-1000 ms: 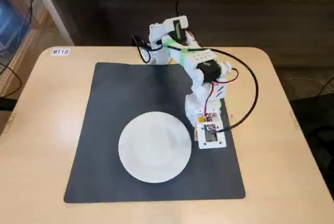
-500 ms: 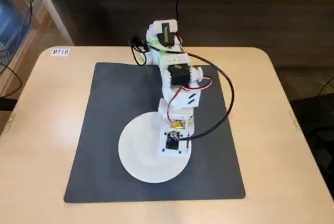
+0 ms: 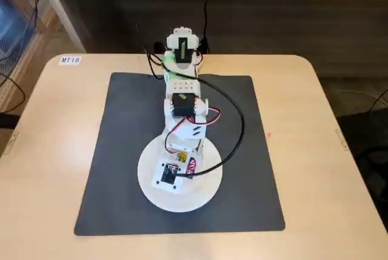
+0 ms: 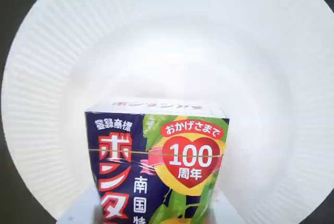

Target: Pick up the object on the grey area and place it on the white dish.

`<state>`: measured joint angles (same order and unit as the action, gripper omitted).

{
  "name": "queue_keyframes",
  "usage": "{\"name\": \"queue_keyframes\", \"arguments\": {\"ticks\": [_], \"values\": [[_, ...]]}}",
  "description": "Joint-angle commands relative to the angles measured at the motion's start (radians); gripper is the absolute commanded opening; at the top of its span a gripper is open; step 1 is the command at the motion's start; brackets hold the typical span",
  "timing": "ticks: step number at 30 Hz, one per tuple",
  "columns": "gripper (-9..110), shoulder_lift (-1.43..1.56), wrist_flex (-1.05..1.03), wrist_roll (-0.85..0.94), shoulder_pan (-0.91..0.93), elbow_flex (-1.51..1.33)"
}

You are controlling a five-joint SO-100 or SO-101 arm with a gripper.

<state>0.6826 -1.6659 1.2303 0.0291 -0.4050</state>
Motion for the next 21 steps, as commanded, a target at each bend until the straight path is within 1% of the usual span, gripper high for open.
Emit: {"name": "queue_keyframes", "arguments": {"ticks": [1,7,10,15,21], "values": [[16,0.014,-0.006,-0.015,0.014,0.06],[17,-0.037,-0.006,-0.02,0.023,0.069],[20,-0.055,-0.008,-0.023,0.025,0.072],[31,-0.064,-0.015,-0.025,0.04,0.083],[39,0.003,-0.023,-0.043,0.057,0.086]]}}
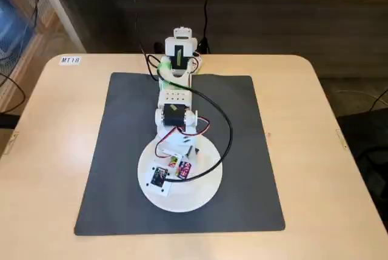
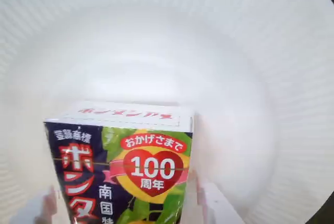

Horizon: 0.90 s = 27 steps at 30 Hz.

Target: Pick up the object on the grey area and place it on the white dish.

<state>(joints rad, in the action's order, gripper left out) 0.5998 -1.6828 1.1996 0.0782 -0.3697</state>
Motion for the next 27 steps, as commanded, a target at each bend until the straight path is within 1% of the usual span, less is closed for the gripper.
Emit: {"name": "queue_keyframes", "arguments": {"ticks": [1,4,6,8,9,12,13,16,19,23,27], "values": [[40,0.107,-0.008,-0.023,0.008,0.051],[42,0.196,-0.008,-0.074,0.003,0.06],[38,0.27,-0.008,-0.153,-0.005,0.097],[26,0.339,-0.008,-0.288,-0.011,0.164],[23,0.371,-0.008,-0.367,-0.014,0.199],[2,0.445,-0.008,-0.667,-0.037,0.325],[0,0.463,-0.008,-0.758,-0.052,0.373],[0,0.499,0.014,-1.063,-0.098,0.518],[0,0.588,0.049,-1.272,-0.132,0.522],[0,0.703,0.018,-1.445,-0.147,0.522],[0,0.847,-0.006,-1.522,-0.133,0.522]]}}
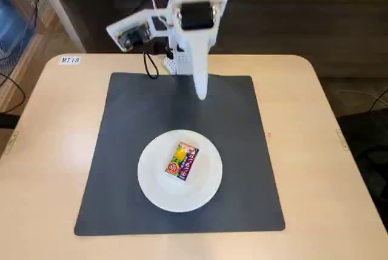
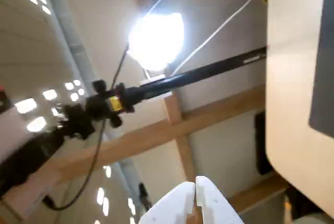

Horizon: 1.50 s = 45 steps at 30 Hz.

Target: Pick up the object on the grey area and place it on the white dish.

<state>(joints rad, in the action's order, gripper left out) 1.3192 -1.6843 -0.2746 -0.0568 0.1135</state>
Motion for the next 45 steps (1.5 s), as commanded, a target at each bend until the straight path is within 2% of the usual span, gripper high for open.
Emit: {"name": "queue_keyframes", "arguments": {"ticks": [1,5,8,13,16,20,28,35,41,45], "values": [[0,0.167,-0.005,-0.06,0.009,0.038],[0,0.344,-0.005,-0.055,0.054,0.031],[0,0.509,-0.009,0.052,0.064,-0.074],[0,0.857,0.0,0.308,0.025,-0.669],[0,1.077,0.071,0.359,0.043,-1.063],[0,1.46,0.322,0.316,0.064,-1.669],[0,1.655,0.617,0.327,0.043,-2.278],[0,1.864,0.716,0.348,0.048,-2.746],[0,2.025,0.715,0.353,0.052,-2.97],[0,2.031,0.706,0.365,0.046,-3.039]]}}
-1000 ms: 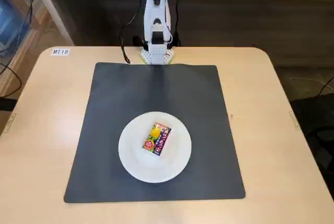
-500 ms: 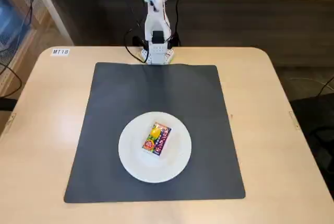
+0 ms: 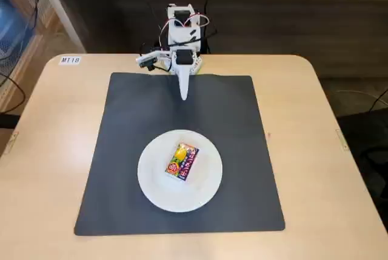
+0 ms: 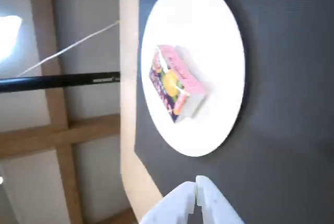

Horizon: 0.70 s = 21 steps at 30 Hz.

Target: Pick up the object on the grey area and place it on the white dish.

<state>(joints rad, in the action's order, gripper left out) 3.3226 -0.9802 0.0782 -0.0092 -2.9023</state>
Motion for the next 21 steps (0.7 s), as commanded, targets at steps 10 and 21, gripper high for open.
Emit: {"name": "queue_keyframes", "arguments": {"ticks": [10,21], "values": [[0,0.029,0.02,0.005,0.006,-0.178],[1,0.029,0.031,-0.003,-0.021,-0.247]]}}
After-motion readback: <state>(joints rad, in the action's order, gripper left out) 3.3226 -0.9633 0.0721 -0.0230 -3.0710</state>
